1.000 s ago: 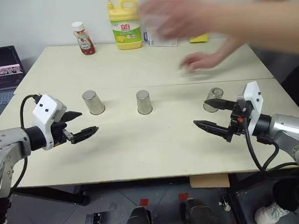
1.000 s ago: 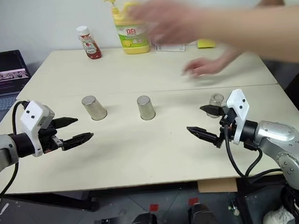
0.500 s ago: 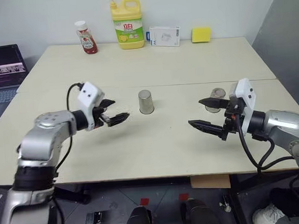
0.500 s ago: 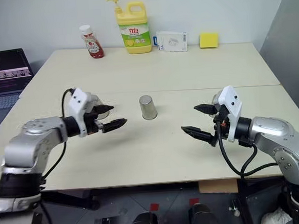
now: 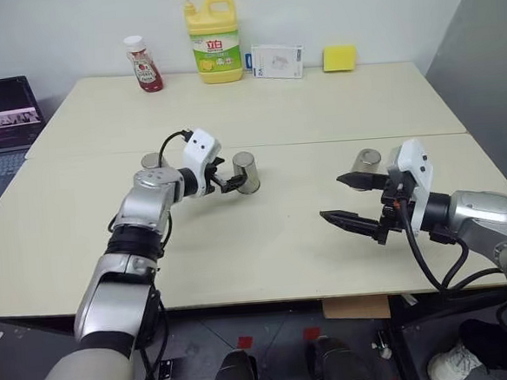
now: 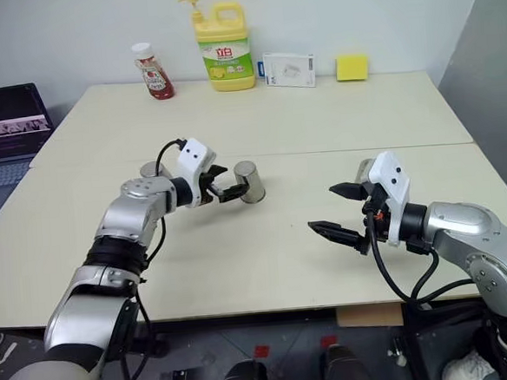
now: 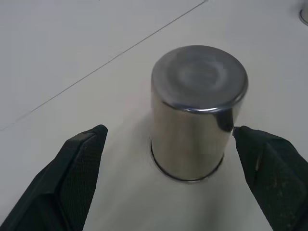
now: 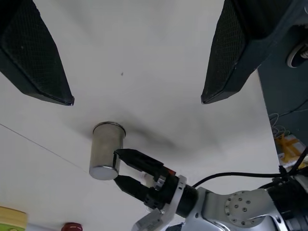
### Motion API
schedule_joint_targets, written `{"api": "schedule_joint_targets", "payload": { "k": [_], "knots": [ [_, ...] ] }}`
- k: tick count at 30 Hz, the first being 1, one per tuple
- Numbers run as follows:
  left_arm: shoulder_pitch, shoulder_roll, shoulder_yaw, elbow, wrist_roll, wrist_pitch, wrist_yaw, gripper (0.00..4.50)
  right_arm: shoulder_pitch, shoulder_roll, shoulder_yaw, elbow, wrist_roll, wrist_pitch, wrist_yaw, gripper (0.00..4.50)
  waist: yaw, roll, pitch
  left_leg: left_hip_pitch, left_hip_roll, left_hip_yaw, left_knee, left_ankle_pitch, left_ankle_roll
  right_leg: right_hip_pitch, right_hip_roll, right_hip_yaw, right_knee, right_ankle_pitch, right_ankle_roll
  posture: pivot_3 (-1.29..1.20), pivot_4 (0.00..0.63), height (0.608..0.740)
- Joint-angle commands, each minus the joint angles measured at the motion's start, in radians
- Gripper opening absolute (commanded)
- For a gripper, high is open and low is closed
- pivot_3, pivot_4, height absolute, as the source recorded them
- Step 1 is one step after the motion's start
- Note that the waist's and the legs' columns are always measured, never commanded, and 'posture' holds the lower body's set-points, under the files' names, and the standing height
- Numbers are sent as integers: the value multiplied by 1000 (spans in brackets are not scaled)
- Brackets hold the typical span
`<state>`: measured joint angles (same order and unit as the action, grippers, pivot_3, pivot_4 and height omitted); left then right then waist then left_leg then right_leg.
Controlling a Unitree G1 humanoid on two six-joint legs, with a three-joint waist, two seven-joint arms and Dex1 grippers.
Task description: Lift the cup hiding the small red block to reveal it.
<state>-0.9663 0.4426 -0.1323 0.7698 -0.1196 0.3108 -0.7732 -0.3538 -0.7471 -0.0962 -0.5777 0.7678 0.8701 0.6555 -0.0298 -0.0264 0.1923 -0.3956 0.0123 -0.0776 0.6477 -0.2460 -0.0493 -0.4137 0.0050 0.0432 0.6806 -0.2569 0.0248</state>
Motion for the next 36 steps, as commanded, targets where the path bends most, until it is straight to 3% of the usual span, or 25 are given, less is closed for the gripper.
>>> {"api": "schedule_joint_targets", "payload": {
  "k": [1, 10, 19, 21, 25, 30, 36],
  "knots": [
    [-79, -44, 23, 103, 17, -73, 6, 4443, -4, -9, -16, -26, 0, -20, 6, 4500, 0, 0, 0, 0, 0, 0, 0, 0, 0, 0, 0, 0, 0, 0, 0, 0, 150, 740],
    [-156, -105, 39, 268, 47, -142, -6, 4443, -5, -8, -10, -19, -5, -29, 13, 4500, -4, 0, 0, 0, 0, 0, 0, 0, 0, 0, 0, 0, 0, 0, 0, 0, 150, 740],
    [-174, -115, 73, 325, 48, -163, -1, 2784, 8, -4, -11, -20, -13, -36, 11, 4500, -2, 0, 0, 0, 0, 0, 0, 0, 0, 0, 0, 0, 0, 0, 0, 0, 150, 740],
    [-178, -119, 97, 308, 27, -150, -15, 2731, 10, -3, -10, -22, -15, -36, 10, 4500, -2, 0, 0, 0, 0, -1, 0, 0, 0, 0, 0, 0, 0, 0, 0, 0, 150, 740],
    [-150, -90, 128, 167, -6, -98, -48, 2731, 14, 0, -9, -27, -15, -35, 7, 4500, -3, 0, 0, -1, 0, -1, 0, 0, 0, 0, 0, -1, 0, 0, 0, 0, 150, 740],
    [-49, -14, 163, -133, -8, 44, 22, 2731, 18, 4, -9, -32, -13, -34, -1, 4500, -8, 0, 0, 0, 1, -1, -1, 0, 0, -1, 0, 0, 1, 0, 0, 0, 150, 740],
    [93, 24, 155, -258, 10, 160, 83, 2731, -7, 9, 7, -10, -17, -36, 10, 4500, -6, 0, 0, 4, 1, -1, -1, 0, 0, 3, 0, 0, 1, 0, 0, 0, 150, 740]
  ]
}}
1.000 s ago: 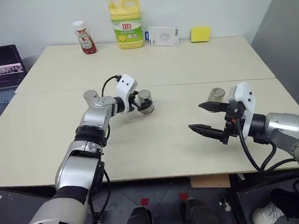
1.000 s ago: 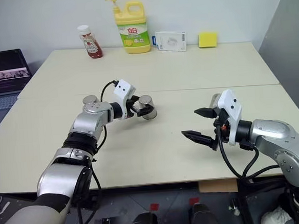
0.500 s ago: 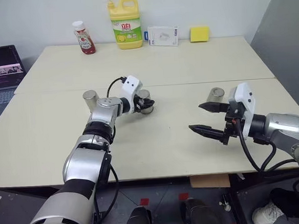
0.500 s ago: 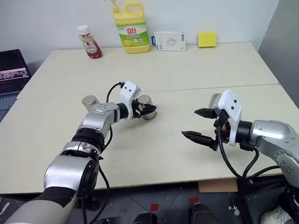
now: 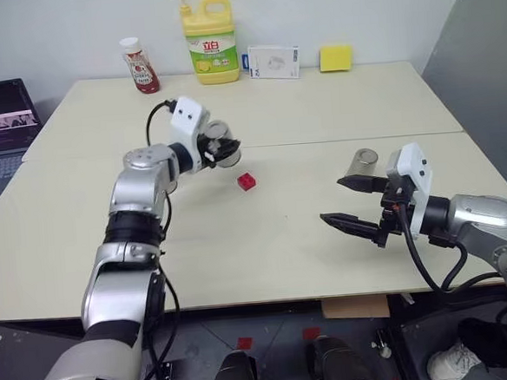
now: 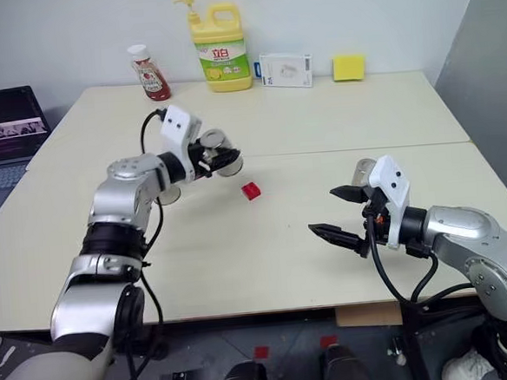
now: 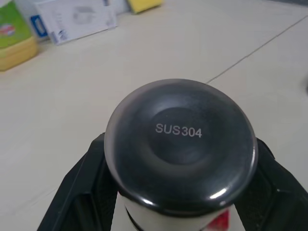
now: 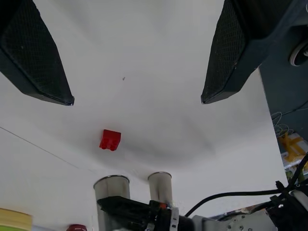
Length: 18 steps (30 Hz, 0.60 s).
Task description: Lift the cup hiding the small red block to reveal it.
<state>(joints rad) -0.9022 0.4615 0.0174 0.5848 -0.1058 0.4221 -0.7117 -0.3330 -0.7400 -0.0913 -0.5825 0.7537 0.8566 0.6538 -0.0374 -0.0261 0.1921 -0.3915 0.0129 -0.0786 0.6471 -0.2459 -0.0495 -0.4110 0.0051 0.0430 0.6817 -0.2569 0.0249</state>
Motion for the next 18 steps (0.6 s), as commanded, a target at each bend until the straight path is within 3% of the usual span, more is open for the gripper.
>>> {"api": "schedule_joint_targets", "payload": {
  "k": [1, 11, 18],
  "knots": [
    [38, 6, 5, -80, -1, 56, 31, 2731, -32, 1, 4, -2, -4, -23, 15, 4500, 4, 0, 0, 0, 0, 0, 0, 0, 0, 0, 0, 0, 0, 0, 0, 0, 150, 740],
    [56, 1, 20, 5, 3, 51, 92, 2731, -41, -8, -2, 0, 1, -10, 28, 4500, 9, 0, 0, -2, -1, -1, 2, 0, 0, 0, 0, -1, -1, 0, 0, 0, 150, 740],
    [39, 4, 33, 47, -5, 52, 104, 4320, -45, -9, -2, 3, 0, -8, 29, 4500, 8, 0, 0, -1, 0, -1, 2, 0, 0, 0, 0, -2, -1, 0, 1, 0, 150, 740]
  ]
}}
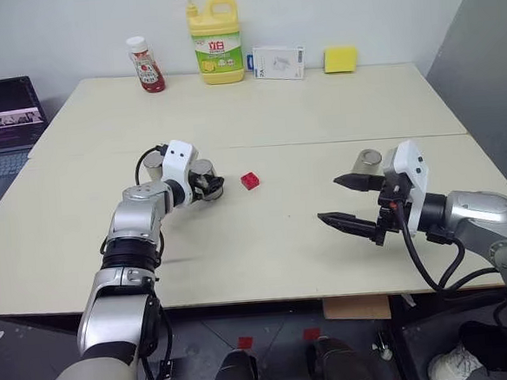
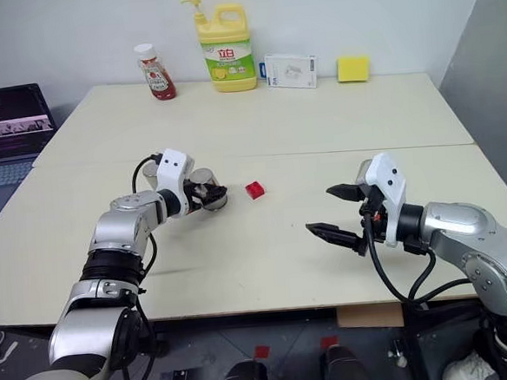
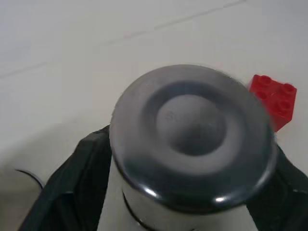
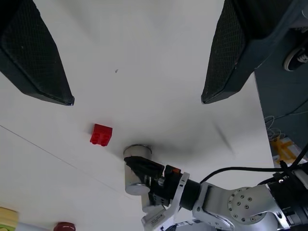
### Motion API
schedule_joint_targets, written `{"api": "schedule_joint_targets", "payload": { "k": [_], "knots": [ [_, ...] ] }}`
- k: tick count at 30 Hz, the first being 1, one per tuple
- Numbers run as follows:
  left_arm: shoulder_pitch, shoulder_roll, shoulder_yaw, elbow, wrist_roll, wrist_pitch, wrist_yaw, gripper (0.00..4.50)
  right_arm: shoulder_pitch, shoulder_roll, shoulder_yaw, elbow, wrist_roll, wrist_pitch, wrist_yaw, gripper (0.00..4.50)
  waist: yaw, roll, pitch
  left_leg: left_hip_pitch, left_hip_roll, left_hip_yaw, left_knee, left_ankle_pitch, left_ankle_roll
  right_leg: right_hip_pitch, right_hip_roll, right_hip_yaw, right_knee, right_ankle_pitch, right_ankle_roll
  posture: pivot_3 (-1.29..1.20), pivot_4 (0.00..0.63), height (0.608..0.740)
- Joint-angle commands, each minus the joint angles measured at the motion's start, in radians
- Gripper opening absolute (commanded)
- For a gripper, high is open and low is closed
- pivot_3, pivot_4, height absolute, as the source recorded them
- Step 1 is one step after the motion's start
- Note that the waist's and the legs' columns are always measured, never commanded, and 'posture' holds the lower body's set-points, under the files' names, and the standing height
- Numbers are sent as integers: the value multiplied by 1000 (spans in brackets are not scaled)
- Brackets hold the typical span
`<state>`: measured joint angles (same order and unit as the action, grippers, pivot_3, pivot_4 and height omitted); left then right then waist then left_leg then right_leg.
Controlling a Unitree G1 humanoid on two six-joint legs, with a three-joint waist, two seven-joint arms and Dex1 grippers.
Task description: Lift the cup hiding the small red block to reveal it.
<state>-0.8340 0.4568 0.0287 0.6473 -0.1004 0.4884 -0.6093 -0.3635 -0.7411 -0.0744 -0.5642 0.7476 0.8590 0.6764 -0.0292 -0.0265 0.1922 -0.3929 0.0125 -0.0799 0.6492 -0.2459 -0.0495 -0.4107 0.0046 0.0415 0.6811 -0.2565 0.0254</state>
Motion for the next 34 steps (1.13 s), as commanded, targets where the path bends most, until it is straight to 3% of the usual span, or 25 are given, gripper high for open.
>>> {"api": "schedule_joint_targets", "payload": {
  "k": [1, 9, 15, 20, 27, 34],
  "knots": [
    [-33, 10, 27, -28, -19, -6, -1, 4437, -15, -8, -20, -15, 6, -11, 6, 4500, 0, 0, 0, 0, 0, 0, 0, 0, 0, 0, 0, 0, 0, 0, 0, 0, 150, 740],
    [-43, 50, 76, -225, -52, 30, 21, 4437, -15, 4, -34, -19, 13, -19, -4, 4500, 0, 0, 0, -1, 0, 0, 0, 0, 0, 0, 0, 0, 0, 0, 0, 0, 150, 740],
    [7, 143, 87, -439, -64, 75, -20, 4437, -36, 20, -44, -8, -7, -54, -14, 4500, -2, 0, 0, 0, 0, 0, 0, 0, 0, 0, 0, 0, 0, 0, 0, 0, 150, 740],
    [154, 321, 108, -702, -150, 189, -187, 4437, -40, 21, -63, 24, -27, -145, 45, 4500, -8, 0, 0, 1, 1, 1, -2, 0, 0, 0, 0, 1, 0, 0, 0, 0, 150, 740],
    [394, 554, 201, -835, -301, 276, -431, 4437, -10, -41, -59, 78, -23, -177, 180, 4500, -8, 0, 0, 1, 2, 1, -3, 0, 0, -1, 1, 1, -1, -1, -1, 0, 150, 740],
    [527, 612, 246, -871, -354, 252, -491, 4437, 14, -83, -47, 116, -59, -194, 232, 4500, 1, 0, 0, 1, 2, 2, -2, 0, 0, 0, 0, 0, -1, -1, -1, 0, 150, 740]
  ]
}}
